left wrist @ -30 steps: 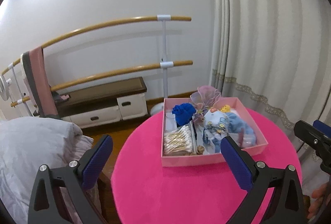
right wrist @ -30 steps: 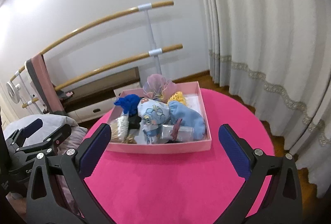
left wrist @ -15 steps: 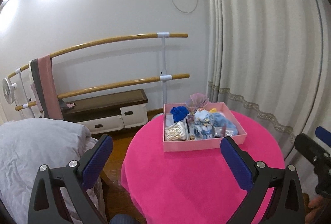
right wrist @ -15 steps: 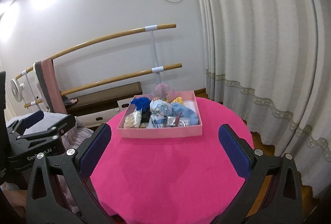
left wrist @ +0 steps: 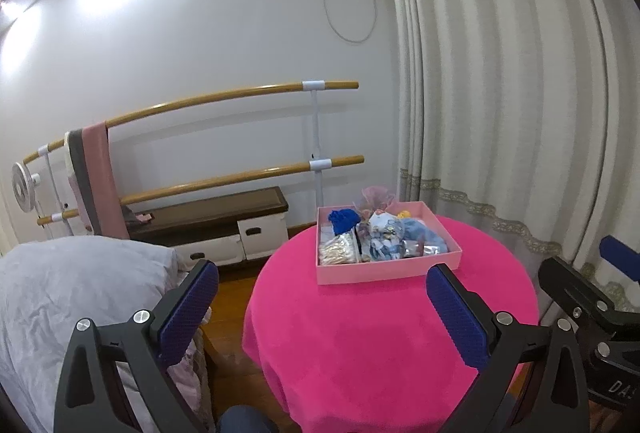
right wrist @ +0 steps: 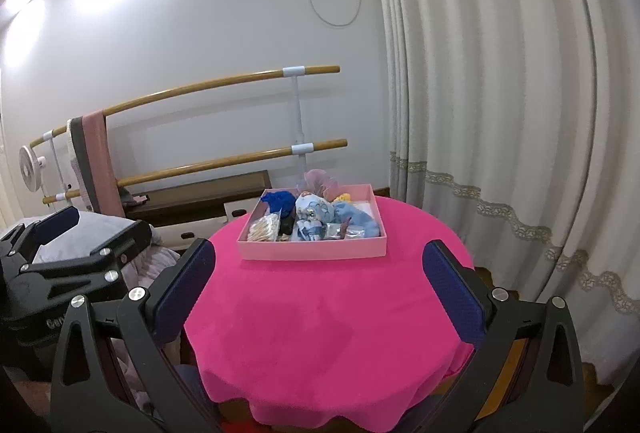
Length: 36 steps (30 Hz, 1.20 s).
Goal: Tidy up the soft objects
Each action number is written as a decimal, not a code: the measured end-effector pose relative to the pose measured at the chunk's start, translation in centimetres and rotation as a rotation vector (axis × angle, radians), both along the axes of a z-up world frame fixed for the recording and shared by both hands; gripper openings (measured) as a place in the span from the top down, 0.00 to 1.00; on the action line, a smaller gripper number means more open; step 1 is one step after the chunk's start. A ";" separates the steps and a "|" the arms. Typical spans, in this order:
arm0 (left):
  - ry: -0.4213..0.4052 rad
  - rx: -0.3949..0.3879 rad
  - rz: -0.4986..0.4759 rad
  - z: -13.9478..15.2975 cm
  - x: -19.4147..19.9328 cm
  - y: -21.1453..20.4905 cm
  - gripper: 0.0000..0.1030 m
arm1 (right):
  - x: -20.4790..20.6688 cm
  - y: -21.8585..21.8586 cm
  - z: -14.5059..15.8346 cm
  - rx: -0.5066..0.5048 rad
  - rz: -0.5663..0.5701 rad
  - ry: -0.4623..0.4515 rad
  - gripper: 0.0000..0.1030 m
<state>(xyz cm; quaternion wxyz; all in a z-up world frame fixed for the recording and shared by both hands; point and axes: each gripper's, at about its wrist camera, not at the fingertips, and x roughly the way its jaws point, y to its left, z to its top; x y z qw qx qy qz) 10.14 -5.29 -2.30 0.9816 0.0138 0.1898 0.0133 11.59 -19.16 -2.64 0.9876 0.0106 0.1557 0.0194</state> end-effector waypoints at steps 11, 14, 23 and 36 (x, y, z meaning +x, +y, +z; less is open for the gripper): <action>-0.004 -0.032 -0.002 0.4 -0.9 0.5 0.00 | -1.3 -0.4 0.7 0.006 -0.034 -0.031 0.00; 0.001 -0.047 0.005 0.6 -0.9 0.8 0.00 | -1.1 -0.7 0.7 0.008 -0.038 -0.028 0.00; 0.006 -0.072 0.021 1.1 0.3 1.4 0.00 | -0.9 -0.6 0.6 -0.002 -0.037 -0.016 0.00; -0.004 -0.069 0.036 0.8 0.6 1.3 0.00 | -1.0 -0.2 0.3 -0.012 -0.033 -0.010 0.00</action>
